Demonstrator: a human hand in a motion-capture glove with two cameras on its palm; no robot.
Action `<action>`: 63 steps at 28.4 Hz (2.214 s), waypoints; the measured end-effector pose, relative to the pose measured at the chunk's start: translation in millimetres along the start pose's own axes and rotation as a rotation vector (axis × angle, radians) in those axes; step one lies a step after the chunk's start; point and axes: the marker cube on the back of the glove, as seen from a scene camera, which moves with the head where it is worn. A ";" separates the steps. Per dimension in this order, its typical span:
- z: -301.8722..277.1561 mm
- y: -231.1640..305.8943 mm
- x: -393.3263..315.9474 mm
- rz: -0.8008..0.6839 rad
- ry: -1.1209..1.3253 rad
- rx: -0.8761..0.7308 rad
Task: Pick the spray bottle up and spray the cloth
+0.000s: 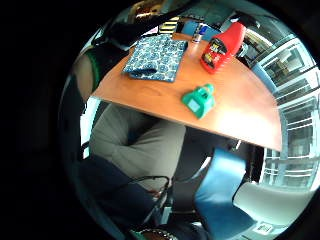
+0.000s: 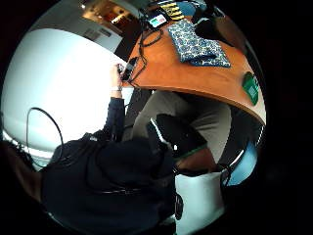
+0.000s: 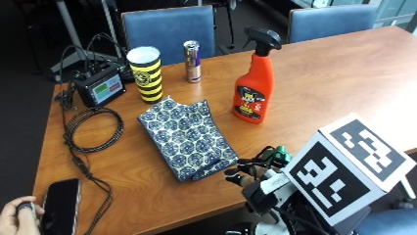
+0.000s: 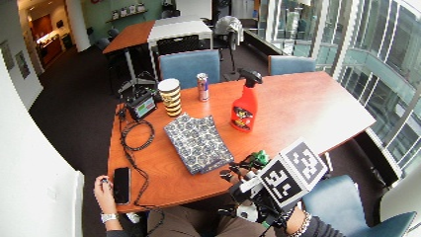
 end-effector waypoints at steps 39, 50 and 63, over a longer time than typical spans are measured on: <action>28.0 -72.2 7.0 0.004 0.009 -0.115; 27.7 -133.6 58.8 0.230 -0.106 0.109; 13.1 -188.9 111.4 0.692 -0.182 0.591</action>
